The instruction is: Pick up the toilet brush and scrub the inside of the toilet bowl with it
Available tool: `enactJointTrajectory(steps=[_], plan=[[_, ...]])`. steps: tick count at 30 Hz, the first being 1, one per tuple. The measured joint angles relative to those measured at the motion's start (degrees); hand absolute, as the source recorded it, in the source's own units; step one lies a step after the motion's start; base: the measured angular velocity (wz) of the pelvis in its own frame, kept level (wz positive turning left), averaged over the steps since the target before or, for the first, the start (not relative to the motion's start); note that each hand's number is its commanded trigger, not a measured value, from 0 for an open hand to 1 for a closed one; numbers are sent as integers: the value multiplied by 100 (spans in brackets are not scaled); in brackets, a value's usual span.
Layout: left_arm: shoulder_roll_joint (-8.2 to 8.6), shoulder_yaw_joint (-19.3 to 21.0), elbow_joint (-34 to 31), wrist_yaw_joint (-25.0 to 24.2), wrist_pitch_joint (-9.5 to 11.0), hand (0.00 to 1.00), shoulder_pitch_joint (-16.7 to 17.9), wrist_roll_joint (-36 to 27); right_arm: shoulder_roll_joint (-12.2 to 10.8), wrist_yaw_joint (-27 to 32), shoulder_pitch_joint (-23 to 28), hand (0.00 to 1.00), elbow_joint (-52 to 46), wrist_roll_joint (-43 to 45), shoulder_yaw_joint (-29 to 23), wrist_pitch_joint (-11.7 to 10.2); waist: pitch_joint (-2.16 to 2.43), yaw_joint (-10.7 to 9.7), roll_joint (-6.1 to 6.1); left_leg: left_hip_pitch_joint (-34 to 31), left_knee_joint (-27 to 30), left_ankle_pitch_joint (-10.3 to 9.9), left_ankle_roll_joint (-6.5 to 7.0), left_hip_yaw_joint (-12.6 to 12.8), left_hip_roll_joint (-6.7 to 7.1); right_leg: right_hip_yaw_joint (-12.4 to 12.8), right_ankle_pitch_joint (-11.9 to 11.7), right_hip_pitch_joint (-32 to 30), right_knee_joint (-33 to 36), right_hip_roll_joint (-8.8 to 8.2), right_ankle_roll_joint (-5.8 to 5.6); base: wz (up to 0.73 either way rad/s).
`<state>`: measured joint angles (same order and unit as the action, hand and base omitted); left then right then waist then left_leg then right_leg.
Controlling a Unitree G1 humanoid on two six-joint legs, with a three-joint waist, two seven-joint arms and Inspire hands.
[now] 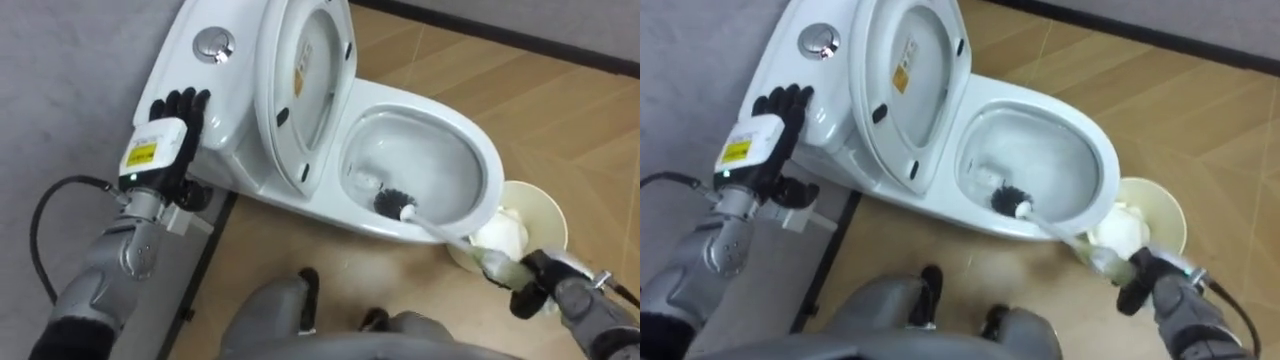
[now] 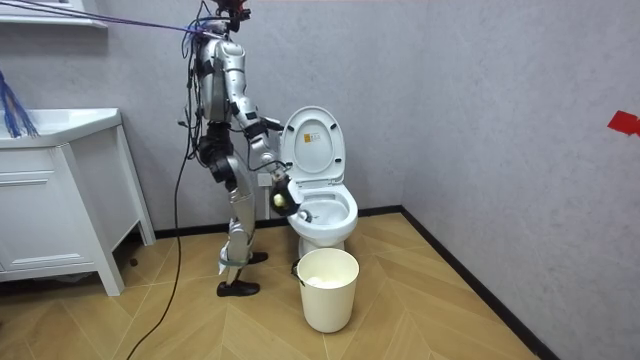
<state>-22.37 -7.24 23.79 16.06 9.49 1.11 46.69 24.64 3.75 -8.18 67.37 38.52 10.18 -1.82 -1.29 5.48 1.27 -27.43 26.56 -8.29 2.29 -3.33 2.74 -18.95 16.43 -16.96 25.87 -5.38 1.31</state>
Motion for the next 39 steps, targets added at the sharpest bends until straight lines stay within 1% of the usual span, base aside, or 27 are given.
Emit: enactJointTrajectory(steps=[1, 2, 3, 4, 5, 6, 7, 8, 10, 11, 14, 15, 17, 18, 20, 21, 22, 23, 26, 28, 30, 32, 34, 35, 36, 37, 39], plan=[[-70, -4, 83, 94, 53, 0, -170, -10, 101, 69, -192, 100, 8, 175, 68, -8, -24, 43, 17, -181, 70, 28, -10, -8, 5, 13, 19, -191, 161, -45, 31, -7], [-166, -92, 181, 165, 92, 0, -384, -13, 254, 164, -354, 100, 6, 280, 253, -23, -66, 116, 27, -351, 139, 43, -13, 3, 1, 19, 61, -413, 347, -72, 51, -3], [-207, -144, 205, 215, 96, 0, -465, -13, 320, 206, -439, 100, 6, 332, 322, -14, -89, 136, 34, -423, 187, 53, -12, 5, 0, 12, 80, -500, 422, -89, 57, 6], [-265, -234, 215, 289, 100, 0, -572, -13, 448, 310, -587, 100, -15, 451, 485, -4, -104, 165, 59, -585, 277, 73, -9, 7, -5, -11, 110, -679, 555, -152, 67, 8], [-295, -273, 215, 336, 110, 0, -620, -13, 524, 347, -655, 100, -37, 500, 562, -7, -105, 195, 67, -681, 316, 75, -10, 8, -3, -7, 126, -780, 620, -162, 74, 4], [-370, -343, 216, 405, 160, 0, -735, -13, 662, 397, -784, 100, -85, 597, 692, -17, -107, 277, 68, -881, 363, 84, -17, 11, -1, -5, 150, -996, 750, -184, 98, 0], [-411, -379, 221, 489, 211, 0, -820, -39, 733, 434, -936, 100, -89, 696, 785, -2, -113, 320, 59, -1038, 425, 102, -18, 11, 2, -5, 172, -1166, 852, -213, 117, 0], [-414, -428, 220, 592, 227, 0, -893, -58, 782, 499, -1080, 100, -99, 773, 895, 19, -121, 387, 46, -1172, 428, 123, -23, 13, 12, -3, 189, -1333, 945, -239, 130, 3], [-416, -514, 218, 752, 263, 0, -1019, -111, 873, 622, -1293, 100, -110, 923, 997, 7, -133, 453, 39, -1399, 484, 168, -24, 14, 26, -15, 201, -1598, 1067, -282, 146, 3], [-417, -582, 217, 853, 267, 0, -1087, -118, 900, 704, -1426, 100, -110, 940, 1105, 14, -135, 478, 41, -1527, 511, 194, -23, 11, 54, -20, 221, -1751, 1170, -335, 160, 9], [-423, -657, 215, 1051, 334, 0, -1275, -207, 942, 818, -1597, 100, -331, 1131, 1127, 53, -142, 586, 40, -1862, 647, 206, -21, 20, 120, -4, 322, -2133, 1467, -440, 178, 11], [-423, -666, 214, 1084, 339, 0, -1314, -217, 955, 838, -1648, 100, -379, 1168, 1152, 54, -145, 590, 44, -1934, 679, 206, -22, 32, 130, -3, 341, -2211, 1526, -460, 182, 8], [-441, -779, 218, 1193, 343, 0, -1412, -394, 994, 901, -1773, 100, -589, 1177, 1339, 96, -164, 588, 56, -2100, 774, 206, -23, 16, 165, -12, 397, -2376, 1682, -510, 196, 12], [-466, -868, 233, 1286, 345, 0, -1491, -510, 1020, 959, -1834, 100, -725, 1176, 1436, 158, -172, 614, 56, -2209, 835, 205, -24, 15, 173, -38, 431, -2476, 1765, -545, 214, 12], [-554, -978, 320, 1538, 381, 0, -1659, -620, 1130, 1009, -2017, 100, -866, 1160, 1660, 315, -193, 628, 62, -2412, 915, 210, -31, 8, 148, -84, 434, -2658, 1823, -546, 241, 4], [-565, -1002, 336, 1599, 381, 0, -1691, -639, 1165, 1020, -2035, 100, -899, 1145, 1695, 334, -197, 643, 59, -2450, 925, 210, -32, 9, 138, -88, 429, -2695, 1824, -540, 249, -4], [-577, -1019, 363, 1702, 378, 0, -1741, -661, 1215, 1048, -2075, 100, -960, 1118, 1789, 385, -216, 651, 79, -2520, 928, 211, -33, 6, 116, -118, 420, -2733, 1818, -524, 260, 0], [-616, -1058, 427, 1813, 376, 0, -1822, -659, 1220, 1055, -2109, 100, -995, 1127, 1798, 410, -230, 638, 91, -2584, 931, 213, -36, -1, 103, -155, 416, -2771, 1813, -515, 267, 0], [-713, -1059, 408, 2091, 369, 0, -1915, -657, 1238, 1056, -2255, 100, -1119, 1119, 1790, 504, -237, 677, 77, -2813, 975, 224, -52, -4, 63, -152, 394, -2982, 1824, -469, 300, -3], [-775, -1060, 386, 2193, 371, 0, -1953, -650, 1267, 1072, -2350, 100, -1154, 1075, 1790, 566, -242, 688, 70, -2911, 1023, 226, -55, 3, 54, -149, 392, -3078, 1868, -466, 306, 0], [-801, -1060, 383, 2249, 360, 0, -1983, -654, 1296, 1073, -2440, 100, -1151, 952, 1793, 573, -258, 728, 45, -2937, 1022, 230, -61, 27, 49, -124, 393, -3135, 1883, -469, 307, 0], [-810, -1050, 378, 2309, 321, 0, -2009, -656, 1313, 1074, -2474, 100, -1153, 753, 1792, 573, -264, 729, 29, -2956, 1011, 236, -70, 21, 58, -112, 395, -3160, 1884, -468, 310, 0], [-848, -1052, 370, 2384, 247, 0, -2041, -658, 1306, 1074, -2493, 100, -1152, 161, 1791, 576, -290, 699, -17, -2981, 1017, 240, -74, 36, 41, -110, 393, -3180, 1878, -460, 313, -2], [-890, -1052, 377, 2432, 208, 0, -2039, -661, 1276, 1074, -2498, 100, -1152, -72, 1789, 590, -300, 663, -60, -2982, 1020, 241, -72, 89, 13, -95, 392, -3185, 1879, -455, 315, -5], [-907, -1052, 376, 2453, 184, 0, -2036, -663, 1263, 1074, -2501, 100, -1152, -171, 1788, 603, -299, 643, -73, -2984, 1020, 243, -69, 110, 4, -94, 391, -3185, 1879, -455, 317, -4], [-947, -1051, 374, 2486, 123, 0, -2023, -663, 1237, 1074, -2533, 100, -1144, -491, 1784, 654, -293, 590, -89, -2982, 1025, 246, -63, 123, 3, -84, 391, -3187, 1884, -456, 317, -3], [-968, -1051, 361, 2480, 7, 0, -2040, -659, 1236, 1107, -2566, 100, -1113, -972, 1763, 691, -292, 558, -100, -2978, 1040, 251, -55, 137, -4, -69, 388, -3188, 1897, -454, 319, -4]])
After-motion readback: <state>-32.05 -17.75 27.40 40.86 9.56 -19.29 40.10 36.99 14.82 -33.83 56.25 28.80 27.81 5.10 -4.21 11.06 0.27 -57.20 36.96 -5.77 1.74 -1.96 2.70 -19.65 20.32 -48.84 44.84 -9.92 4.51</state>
